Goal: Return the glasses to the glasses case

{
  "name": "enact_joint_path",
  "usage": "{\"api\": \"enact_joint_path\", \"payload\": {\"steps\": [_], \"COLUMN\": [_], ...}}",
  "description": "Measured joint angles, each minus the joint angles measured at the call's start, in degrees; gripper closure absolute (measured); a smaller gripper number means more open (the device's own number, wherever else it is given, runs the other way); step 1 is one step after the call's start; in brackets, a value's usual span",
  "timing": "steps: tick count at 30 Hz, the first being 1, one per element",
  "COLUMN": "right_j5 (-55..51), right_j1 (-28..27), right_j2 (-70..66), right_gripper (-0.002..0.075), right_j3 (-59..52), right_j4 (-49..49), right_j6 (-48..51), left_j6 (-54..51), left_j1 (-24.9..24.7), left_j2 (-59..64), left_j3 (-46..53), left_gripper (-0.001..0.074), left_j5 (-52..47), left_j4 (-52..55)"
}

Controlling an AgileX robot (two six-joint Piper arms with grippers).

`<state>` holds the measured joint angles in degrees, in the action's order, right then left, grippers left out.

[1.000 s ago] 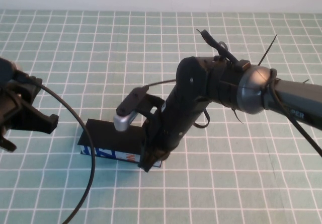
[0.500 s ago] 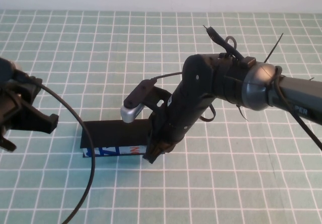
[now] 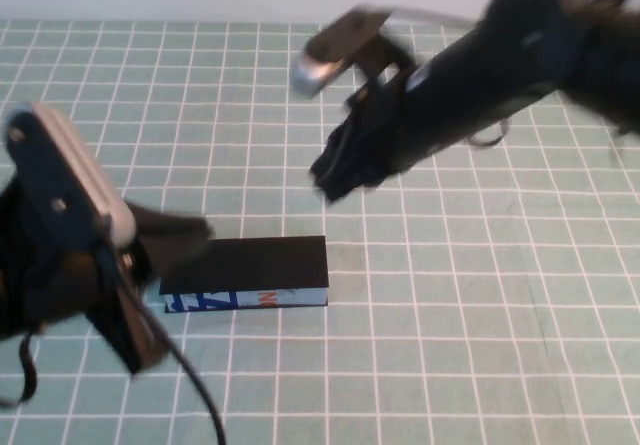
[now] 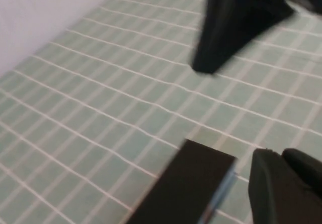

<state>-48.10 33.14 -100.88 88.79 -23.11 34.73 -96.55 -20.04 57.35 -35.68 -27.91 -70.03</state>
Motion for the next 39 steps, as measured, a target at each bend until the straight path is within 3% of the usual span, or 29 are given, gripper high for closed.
{"api": "enact_joint_path", "payload": {"steps": [7,12,17,22,29,39], "right_j5": [-2.93,-2.89,2.62,10.88,20.55,28.10], "right_j1": [-3.41,-3.50,-4.33,-9.73,-17.74,-18.93], "right_j2": [10.21,17.36,26.01,38.45,55.64,77.54], "right_gripper": [0.0737,0.0737,0.0737,0.0737,0.0737,0.0737], "right_j3": [-0.11,-4.36,-13.97,-26.55,-40.72,-60.42], "right_j4": [-0.86,1.99,8.75,9.31,7.35,4.34], "right_j6": [1.68,-0.73,-8.22,-10.80,-11.00,-11.06], "left_j6": [31.91,48.43,52.37,53.04,57.52,69.69], "left_j1": [-0.03,1.90,7.26,12.97,13.73,13.73], "left_j2": [0.00,-1.93,-9.35,-18.57,-28.72,-38.19], "left_j3": [-4.64,-9.88,-13.04,-13.27,-7.74,6.46], "left_gripper": [0.0733,0.0734,0.0734,0.0733,0.0734,0.0734], "left_j5": [-16.23,-19.60,-16.09,-12.94,-9.01,-4.08], "left_j4": [37.81,52.93,53.76,51.74,49.50,47.36]}}
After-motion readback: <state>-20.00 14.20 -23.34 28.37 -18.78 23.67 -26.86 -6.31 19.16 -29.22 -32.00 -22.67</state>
